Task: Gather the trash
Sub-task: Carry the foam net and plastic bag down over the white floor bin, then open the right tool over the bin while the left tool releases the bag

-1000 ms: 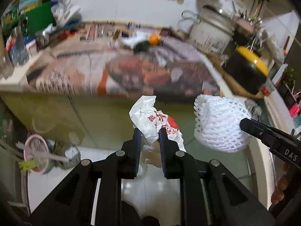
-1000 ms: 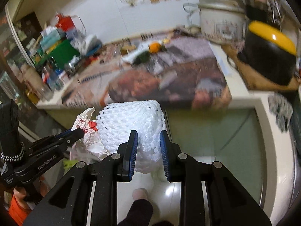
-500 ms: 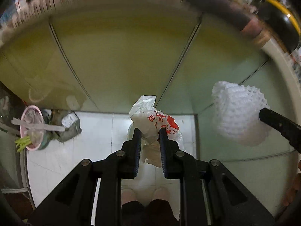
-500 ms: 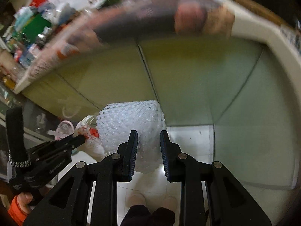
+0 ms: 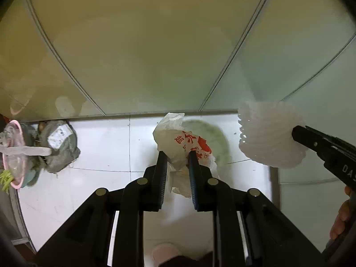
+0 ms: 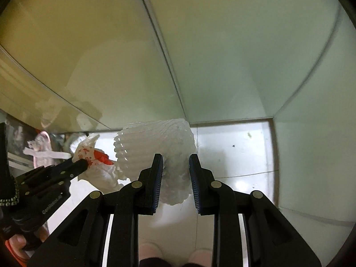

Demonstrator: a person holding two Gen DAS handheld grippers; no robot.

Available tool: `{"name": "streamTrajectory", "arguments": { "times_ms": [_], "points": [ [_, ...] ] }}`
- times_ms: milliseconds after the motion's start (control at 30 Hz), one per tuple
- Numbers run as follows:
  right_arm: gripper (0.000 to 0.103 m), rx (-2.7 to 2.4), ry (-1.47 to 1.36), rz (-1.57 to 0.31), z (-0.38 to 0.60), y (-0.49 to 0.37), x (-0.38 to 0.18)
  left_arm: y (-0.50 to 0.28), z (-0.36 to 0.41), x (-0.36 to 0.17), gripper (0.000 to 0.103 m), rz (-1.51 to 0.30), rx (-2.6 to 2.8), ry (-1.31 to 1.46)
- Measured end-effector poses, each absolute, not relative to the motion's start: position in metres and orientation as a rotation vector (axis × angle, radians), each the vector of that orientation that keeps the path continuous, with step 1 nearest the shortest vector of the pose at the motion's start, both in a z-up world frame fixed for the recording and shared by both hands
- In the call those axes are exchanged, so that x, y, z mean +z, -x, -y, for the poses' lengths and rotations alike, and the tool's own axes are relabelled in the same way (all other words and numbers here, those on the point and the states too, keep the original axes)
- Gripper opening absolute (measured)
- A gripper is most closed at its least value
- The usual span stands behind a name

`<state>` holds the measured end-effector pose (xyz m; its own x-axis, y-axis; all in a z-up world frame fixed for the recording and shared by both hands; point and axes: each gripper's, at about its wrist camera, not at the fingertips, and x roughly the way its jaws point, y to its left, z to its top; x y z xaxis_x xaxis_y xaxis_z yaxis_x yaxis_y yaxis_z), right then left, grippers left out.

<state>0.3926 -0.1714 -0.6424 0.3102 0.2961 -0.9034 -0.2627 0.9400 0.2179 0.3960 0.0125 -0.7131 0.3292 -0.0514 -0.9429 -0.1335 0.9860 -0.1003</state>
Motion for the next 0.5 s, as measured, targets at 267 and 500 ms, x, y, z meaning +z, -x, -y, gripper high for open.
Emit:
{"name": "streamTrajectory", "arguments": {
  "times_ms": [267,500],
  "points": [
    [0.026,0.401,0.04,-1.219,0.153,-0.403,-0.724,-0.416,-0.005,-0.805,0.018,-1.255,0.026,0.127],
    [0.035,0.446,0.086,-1.226,0.136,-0.411,-0.751,-0.426,-0.004,-0.83,0.047,-1.251,0.04,0.12]
  ]
}}
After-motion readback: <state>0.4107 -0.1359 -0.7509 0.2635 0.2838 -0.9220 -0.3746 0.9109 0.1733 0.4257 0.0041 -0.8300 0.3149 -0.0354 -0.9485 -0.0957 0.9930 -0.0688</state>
